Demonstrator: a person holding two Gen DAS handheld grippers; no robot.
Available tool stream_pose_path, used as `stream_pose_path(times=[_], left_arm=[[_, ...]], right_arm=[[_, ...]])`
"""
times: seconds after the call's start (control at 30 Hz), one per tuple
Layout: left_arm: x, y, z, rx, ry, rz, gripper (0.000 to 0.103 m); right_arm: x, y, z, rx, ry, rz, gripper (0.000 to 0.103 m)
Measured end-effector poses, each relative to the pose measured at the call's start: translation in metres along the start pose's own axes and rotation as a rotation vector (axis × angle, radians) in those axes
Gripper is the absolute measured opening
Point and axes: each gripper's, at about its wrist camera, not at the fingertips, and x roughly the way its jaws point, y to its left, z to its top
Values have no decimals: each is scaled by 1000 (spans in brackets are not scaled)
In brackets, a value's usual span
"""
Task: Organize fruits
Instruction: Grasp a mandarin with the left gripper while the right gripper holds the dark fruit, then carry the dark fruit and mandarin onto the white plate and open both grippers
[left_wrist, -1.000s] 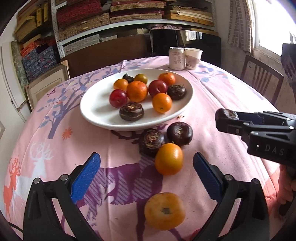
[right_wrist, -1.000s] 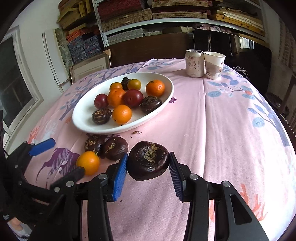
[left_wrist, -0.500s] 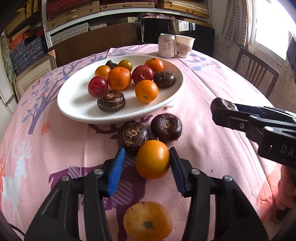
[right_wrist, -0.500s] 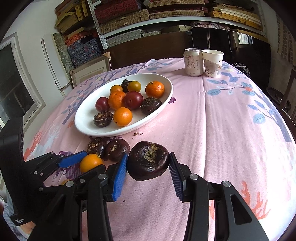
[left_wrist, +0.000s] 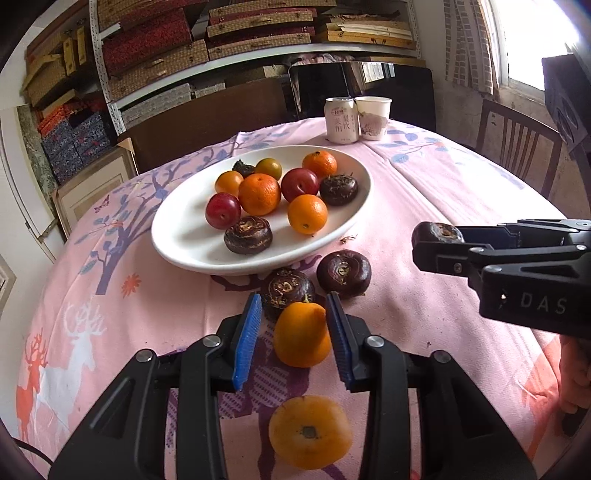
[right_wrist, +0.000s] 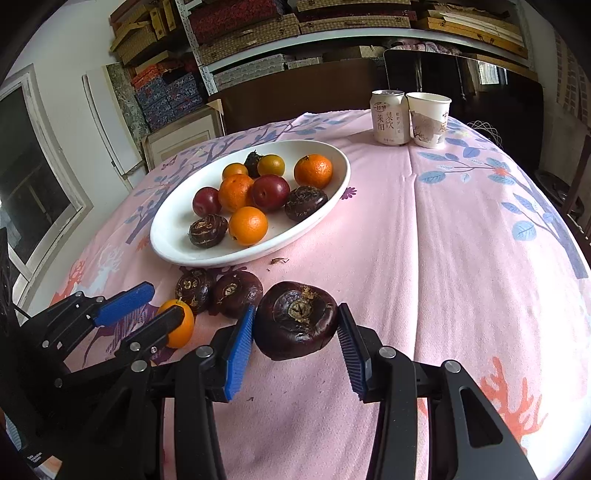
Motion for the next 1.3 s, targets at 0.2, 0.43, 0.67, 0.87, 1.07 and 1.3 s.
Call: stream_pose_path(times=[0.2,0.43,0.67,0.87,1.07,1.3], left_arm=[[-7,8,2,-18,-30,37,36],[-9,11,2,-30,-41,50,36],[-13,14,3,-40,-54,46,36],[-16,49,13,-168,-58,-28,36],[-3,52,6,-200,20,-220,42],[19,6,3,-36,100,-209,44]], right_arm=[[0,0,-1,1,-2,2,45],[-1,1,0,2,-6,7,45],[-7,1,0,7,-28,25,45],[-16,1,2,15,-66,46,45],[-14,4,2,5,-54,58,45],[-15,-2,4,28,-55,55,45]])
